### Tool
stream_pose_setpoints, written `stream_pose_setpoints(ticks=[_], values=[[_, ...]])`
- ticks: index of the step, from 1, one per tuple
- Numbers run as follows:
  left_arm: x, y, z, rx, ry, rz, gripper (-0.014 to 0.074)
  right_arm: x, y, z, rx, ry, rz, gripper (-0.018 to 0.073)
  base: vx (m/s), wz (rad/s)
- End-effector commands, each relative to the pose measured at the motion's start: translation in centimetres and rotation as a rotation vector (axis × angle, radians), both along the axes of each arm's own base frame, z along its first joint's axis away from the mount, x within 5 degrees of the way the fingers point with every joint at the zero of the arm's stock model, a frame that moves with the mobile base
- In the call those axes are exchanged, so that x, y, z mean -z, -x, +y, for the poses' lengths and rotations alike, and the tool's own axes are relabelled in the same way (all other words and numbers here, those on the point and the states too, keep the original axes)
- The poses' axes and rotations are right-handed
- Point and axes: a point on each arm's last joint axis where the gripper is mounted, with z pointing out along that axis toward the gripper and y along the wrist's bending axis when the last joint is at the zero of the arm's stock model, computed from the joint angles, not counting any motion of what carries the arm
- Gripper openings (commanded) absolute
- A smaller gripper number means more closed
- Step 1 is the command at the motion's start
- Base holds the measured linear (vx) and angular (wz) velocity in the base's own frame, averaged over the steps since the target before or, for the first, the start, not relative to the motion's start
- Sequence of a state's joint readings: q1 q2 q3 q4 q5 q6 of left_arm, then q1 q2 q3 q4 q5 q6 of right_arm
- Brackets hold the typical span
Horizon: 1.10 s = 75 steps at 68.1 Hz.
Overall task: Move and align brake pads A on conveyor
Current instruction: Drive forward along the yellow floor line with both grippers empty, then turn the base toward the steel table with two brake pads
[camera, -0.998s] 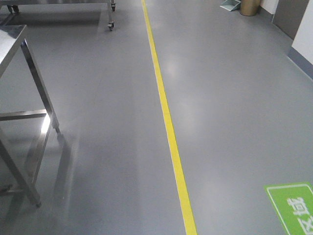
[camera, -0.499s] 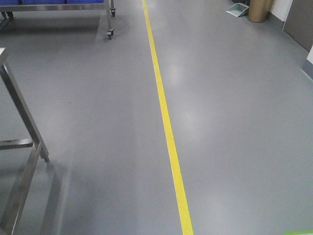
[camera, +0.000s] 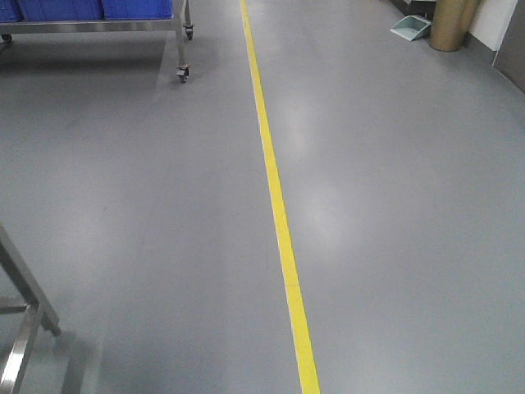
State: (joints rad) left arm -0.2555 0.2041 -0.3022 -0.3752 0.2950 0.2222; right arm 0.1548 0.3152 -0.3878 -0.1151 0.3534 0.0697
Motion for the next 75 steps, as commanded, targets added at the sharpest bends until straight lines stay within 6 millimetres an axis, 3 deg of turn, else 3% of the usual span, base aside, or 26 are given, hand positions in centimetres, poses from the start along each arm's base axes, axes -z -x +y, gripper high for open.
stream_pose_setpoints(ticks=[1,75], values=[[-1.43,-0.02,0.18,-0.019,0.033,-0.077,-0.0007,-1.53,-0.09,0.03,-0.003,0.001,-0.096,-0.0003,0.51,0.02],[-1.43,-0.02,0.18,-0.019,0.033,-0.077,-0.0007,-1.54,-0.09,0.03,-0.003,0.000,-0.096,-0.0003,0.42,0.04]])
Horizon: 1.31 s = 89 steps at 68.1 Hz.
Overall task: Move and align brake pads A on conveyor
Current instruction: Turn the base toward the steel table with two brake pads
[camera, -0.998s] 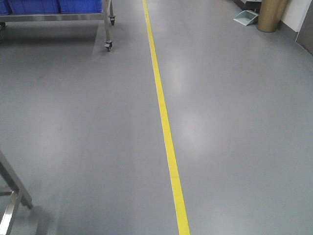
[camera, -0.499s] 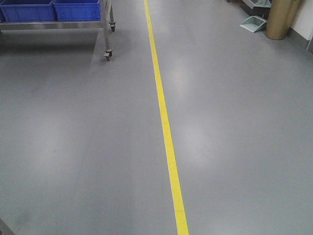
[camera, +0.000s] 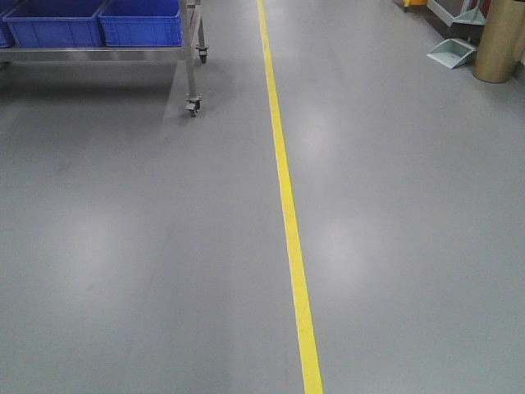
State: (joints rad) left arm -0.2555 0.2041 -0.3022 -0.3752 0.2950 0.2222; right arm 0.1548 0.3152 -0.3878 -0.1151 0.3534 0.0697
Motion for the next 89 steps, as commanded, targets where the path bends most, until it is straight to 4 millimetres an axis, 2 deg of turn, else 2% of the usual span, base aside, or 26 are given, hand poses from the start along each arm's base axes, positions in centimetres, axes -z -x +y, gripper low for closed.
stream_pose_setpoints(ticks=[1,48,89], values=[[-1.43,-0.02,0.18,-0.019,0.033,-0.077,-0.0007,-1.54,-0.09,0.03,-0.003,0.000,-0.096,-0.0003,0.32,0.05],[-1.43,-0.02,0.18,-0.019,0.033,-0.077,-0.0007,-1.54,-0.09,0.03,-0.003,0.000,-0.096,-0.0003,0.26,0.11],[-1.43,-0.02,0.18,-0.019,0.033,-0.077,-0.0007,-1.54,-0.09,0.03,-0.003,0.000,-0.096,-0.0003,0.11,0.72]])
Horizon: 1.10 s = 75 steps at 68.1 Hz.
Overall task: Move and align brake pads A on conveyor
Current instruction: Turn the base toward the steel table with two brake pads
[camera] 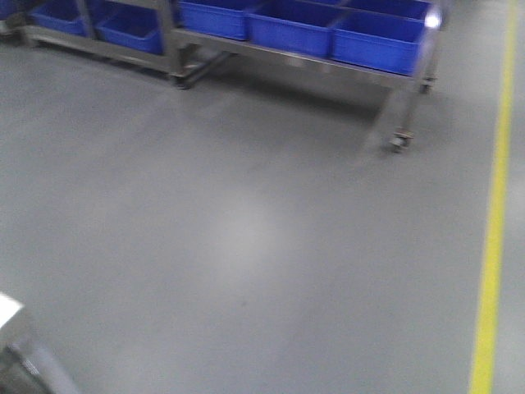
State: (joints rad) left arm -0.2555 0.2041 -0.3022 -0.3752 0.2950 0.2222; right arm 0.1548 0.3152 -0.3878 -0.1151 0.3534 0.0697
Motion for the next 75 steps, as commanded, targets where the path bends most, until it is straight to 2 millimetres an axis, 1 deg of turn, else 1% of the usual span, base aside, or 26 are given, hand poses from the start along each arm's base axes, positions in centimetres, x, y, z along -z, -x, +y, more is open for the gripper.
stream_pose_setpoints(ticks=[1,44,75], values=[[-1.43,-0.02,0.18,-0.019,0.033,-0.077,-0.0007,-1.54,-0.09,0.03,-0.003,0.000,-0.096,-0.0003,0.10,0.86],[-1.43,-0.02,0.18,-0.019,0.033,-0.077,-0.0007,-1.54,-0.09,0.03,-0.003,0.000,-0.096,-0.0003,0.14,0.87],[-1.43,-0.02,0.18,-0.019,0.033,-0.077,-0.0007,-1.54,-0.09,0.03,-0.003,0.000,-0.096,-0.0003,0.16,0.75]])
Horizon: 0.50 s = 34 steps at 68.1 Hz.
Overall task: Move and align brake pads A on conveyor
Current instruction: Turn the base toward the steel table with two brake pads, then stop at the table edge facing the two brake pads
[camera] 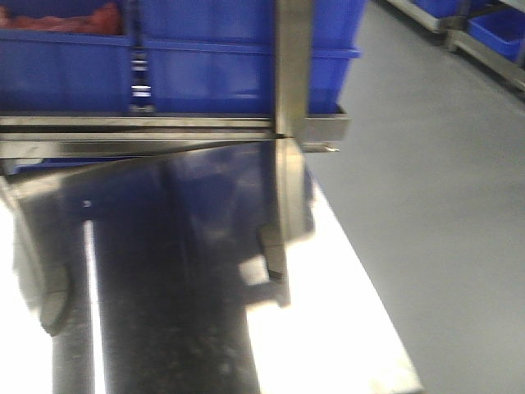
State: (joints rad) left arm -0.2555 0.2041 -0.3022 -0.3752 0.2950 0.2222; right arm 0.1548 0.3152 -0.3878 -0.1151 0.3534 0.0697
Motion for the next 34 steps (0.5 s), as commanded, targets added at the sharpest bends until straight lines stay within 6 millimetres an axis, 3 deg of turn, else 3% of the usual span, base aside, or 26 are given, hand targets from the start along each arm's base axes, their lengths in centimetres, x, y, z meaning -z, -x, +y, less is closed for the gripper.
stream_pose_setpoints(ticks=[1,18,34], values=[[-1.43,-0.02,0.18,-0.019,0.033,-0.077,-0.0007,-1.54,-0.09,0.03,-0.003,0.000,-0.096,-0.0003,0.13,0.69],[-1.43,-0.02,0.18,-0.019,0.033,-0.077,-0.0007,-1.54,-0.09,0.03,-0.003,0.000,-0.096,-0.0003,0.12,0.58],[-1.43,-0.02,0.18,-0.019,0.033,-0.077,-0.0007,-1.54,-0.09,0.03,-0.003,0.000,-0.096,-0.0003,0.07,0.26]])
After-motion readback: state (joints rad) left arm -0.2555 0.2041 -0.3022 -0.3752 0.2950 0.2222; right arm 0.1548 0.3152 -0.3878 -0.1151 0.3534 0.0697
